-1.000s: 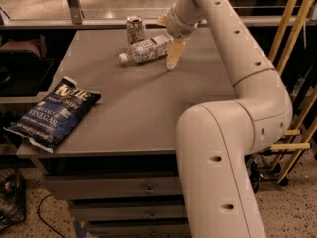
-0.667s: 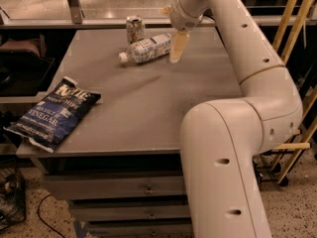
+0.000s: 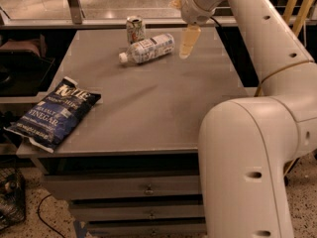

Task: Move blue plastic bottle near 7up can

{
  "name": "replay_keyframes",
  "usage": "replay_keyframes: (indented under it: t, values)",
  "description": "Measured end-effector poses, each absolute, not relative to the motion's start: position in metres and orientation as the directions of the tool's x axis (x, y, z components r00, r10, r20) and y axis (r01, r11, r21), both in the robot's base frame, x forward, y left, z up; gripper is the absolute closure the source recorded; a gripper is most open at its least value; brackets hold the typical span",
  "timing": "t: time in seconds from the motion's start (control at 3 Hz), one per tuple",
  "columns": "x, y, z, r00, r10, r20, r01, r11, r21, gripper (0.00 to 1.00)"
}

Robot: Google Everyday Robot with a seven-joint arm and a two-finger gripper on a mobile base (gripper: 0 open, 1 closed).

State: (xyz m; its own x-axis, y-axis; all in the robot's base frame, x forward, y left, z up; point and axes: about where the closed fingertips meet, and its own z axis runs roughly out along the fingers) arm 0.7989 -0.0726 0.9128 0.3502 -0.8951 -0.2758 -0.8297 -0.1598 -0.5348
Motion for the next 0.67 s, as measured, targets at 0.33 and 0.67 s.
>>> replay_keyframes:
  t: [0.33,0.67]
  values:
    - [0.775,-0.099,0.924,0.297,-0.913,-0.279,-0.837,-0.108,-0.537,0.00]
    - [0.765,-0.093,0.904,0.298,-0.914,-0.276,-0.857,-0.129,-0.499,0.00]
